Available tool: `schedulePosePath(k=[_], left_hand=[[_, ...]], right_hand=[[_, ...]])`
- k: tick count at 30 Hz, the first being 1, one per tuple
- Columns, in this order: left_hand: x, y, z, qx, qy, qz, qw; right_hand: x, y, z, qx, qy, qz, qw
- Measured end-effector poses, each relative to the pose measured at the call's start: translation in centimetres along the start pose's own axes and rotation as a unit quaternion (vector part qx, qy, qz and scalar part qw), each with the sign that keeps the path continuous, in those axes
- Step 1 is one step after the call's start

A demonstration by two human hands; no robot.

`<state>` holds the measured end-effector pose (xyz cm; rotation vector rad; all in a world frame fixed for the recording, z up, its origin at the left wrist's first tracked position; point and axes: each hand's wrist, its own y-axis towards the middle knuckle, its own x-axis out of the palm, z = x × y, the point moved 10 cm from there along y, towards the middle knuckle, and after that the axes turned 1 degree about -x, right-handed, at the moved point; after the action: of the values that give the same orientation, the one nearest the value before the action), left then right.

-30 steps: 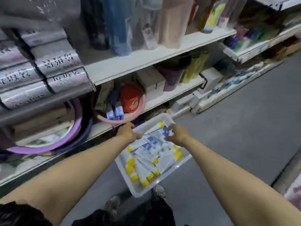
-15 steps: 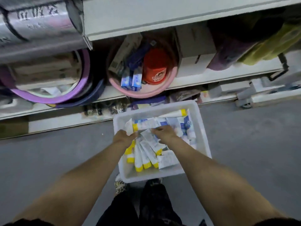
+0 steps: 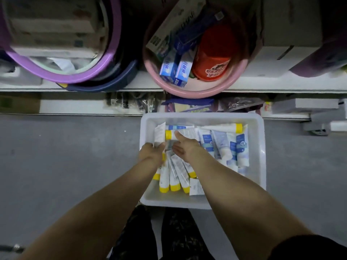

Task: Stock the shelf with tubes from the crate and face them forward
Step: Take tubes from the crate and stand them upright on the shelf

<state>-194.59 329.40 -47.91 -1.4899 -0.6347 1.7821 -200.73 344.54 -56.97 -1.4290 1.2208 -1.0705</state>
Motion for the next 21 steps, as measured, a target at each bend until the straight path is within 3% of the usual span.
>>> schedulePosePath(k=[8, 11, 17, 21], left_hand=[[0.3, 0.9, -0.5, -0.025, -0.027, 0.041, 0.999], [0.4, 1.0, -0.8, -0.027, -0.030, 0.036, 0.999], [1.2, 1.0, -2.1, -0.055, -0.095, -0.023, 0.994], [1.4, -0.4, -3.5, -0.085, -0.194, -0.085, 0.974]], right_hand=[[0.8, 3.1, 0.2, 0.003, 0.022, 0.060, 0.998], [1.3, 3.0, 0.3, 0.008, 0.052, 0.043, 0.998], [1.8, 2.5, 0.4, 0.036, 0.129, 0.008, 0.991], [2.0, 0.5, 0.7, 0.038, 0.157, -0.017, 0.987]])
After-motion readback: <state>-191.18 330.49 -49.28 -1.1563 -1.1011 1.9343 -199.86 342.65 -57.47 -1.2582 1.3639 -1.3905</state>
